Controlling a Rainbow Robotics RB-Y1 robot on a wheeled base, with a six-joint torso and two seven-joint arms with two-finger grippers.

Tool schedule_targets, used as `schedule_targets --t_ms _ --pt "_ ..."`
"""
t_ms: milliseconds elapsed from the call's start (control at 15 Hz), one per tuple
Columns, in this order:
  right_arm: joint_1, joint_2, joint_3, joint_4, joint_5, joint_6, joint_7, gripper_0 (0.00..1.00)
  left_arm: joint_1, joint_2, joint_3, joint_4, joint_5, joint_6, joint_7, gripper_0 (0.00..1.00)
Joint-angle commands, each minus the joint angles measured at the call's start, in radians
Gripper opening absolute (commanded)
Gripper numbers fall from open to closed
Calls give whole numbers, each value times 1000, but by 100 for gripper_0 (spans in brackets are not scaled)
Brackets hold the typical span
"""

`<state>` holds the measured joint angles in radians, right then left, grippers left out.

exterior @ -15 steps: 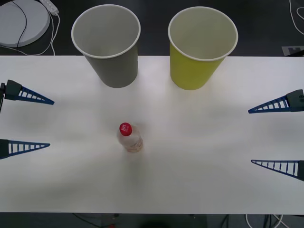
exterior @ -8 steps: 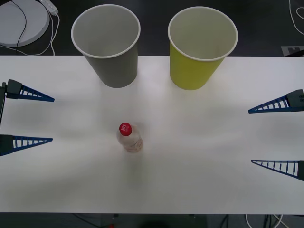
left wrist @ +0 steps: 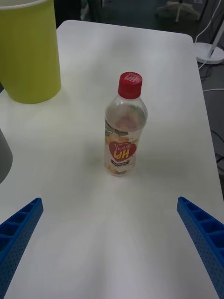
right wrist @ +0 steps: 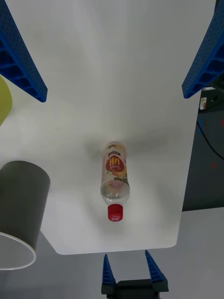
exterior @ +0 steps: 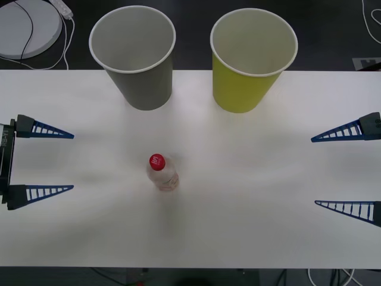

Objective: Put the can into the green bin and the plastic bottle into the gray bin

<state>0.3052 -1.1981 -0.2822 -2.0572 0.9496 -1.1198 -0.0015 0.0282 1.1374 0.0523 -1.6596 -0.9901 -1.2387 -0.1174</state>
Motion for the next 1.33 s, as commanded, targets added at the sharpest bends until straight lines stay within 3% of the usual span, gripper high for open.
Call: schedule_targets --t_ms 67,533,1067,1333 --pt "0 0 0 0 0 0 0 100 27 -1 -23 3 5 30 -76 100" --pt "0 0 0 0 0 0 0 100 36 -19 -117 12 31 68 -140 100" --pt "0 0 0 0 0 0 0 100 18 -160 -183 12 -27 171 -168 100" --pt "0 0 0 0 0 0 0 100 -4 -197 -233 14 -28 216 -172 100"
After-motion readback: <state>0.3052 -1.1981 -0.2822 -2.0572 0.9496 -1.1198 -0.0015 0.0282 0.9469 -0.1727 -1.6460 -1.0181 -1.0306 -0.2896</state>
